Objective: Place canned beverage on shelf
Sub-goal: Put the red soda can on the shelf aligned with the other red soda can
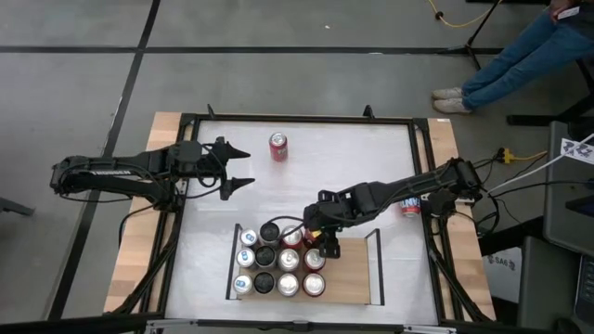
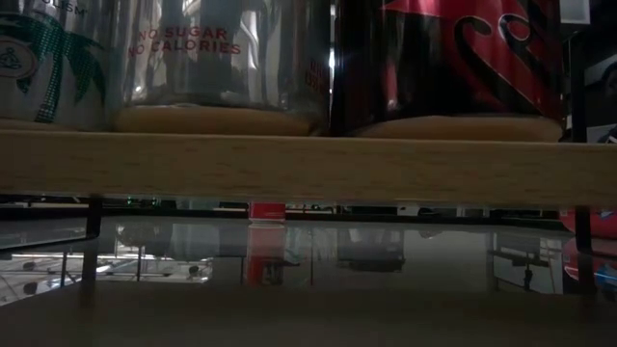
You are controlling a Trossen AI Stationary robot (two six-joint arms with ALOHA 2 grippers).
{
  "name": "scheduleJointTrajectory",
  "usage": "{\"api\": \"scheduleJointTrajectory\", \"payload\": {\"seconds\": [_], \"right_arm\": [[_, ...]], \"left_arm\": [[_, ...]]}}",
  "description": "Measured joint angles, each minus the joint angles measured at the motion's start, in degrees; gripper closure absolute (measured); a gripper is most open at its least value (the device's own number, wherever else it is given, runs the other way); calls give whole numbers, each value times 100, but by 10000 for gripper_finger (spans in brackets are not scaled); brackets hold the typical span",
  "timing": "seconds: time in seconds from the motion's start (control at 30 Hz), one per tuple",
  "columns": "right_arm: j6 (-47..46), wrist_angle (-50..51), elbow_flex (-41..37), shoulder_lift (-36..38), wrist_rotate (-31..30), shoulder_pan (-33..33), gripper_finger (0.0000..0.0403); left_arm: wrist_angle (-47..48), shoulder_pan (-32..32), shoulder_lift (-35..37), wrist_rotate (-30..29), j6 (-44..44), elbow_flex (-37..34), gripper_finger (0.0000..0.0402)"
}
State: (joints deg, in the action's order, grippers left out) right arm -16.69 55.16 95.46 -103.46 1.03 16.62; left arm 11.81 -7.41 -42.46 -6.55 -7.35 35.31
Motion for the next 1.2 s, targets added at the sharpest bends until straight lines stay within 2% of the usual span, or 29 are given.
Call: {"api": "scheduleJointTrajectory", "payload": {"seconds": [1.2], "right_arm": [[44, -2, 0, -43, 254, -13, 116]], "left_arm": [[-4, -1, 0, 151, -2, 0, 12]]}}
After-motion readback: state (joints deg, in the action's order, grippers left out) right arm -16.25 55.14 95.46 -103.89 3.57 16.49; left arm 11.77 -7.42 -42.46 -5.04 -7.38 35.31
